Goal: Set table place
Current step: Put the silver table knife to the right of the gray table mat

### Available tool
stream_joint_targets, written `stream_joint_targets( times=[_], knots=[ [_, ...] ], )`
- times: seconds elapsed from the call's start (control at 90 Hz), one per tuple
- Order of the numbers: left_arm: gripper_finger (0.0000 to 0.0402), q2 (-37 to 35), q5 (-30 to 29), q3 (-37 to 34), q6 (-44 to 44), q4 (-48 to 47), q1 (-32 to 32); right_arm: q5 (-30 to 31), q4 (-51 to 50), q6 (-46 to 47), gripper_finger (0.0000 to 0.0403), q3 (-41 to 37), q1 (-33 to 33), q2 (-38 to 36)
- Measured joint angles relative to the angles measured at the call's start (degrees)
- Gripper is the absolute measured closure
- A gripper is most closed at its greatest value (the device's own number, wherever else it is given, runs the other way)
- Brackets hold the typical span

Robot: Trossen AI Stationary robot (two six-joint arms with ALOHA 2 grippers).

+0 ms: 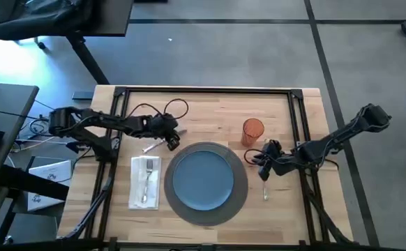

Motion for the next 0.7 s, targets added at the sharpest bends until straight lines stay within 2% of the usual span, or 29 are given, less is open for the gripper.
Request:
stream_joint_targets(
  times=[0.156,0.478,0.7],
  knots=[
    [0.0382,0.59,0.28,0.04,-0.15,-2.06,0.4,-0.01,-0.02,-0.01,0.032,0.0,-0.02,0.02],
    [0.026,1.88,3.46,-2.05,-1.05,1.46,2.7,-0.05,-0.43,-0.4,0.032,0.0,-0.02,0.02],
    [0.0233,1.86,3.49,-2.08,-0.99,1.35,2.58,-0.07,-0.7,-0.58,0.032,0.0,-0.02,0.02]
  ],
)
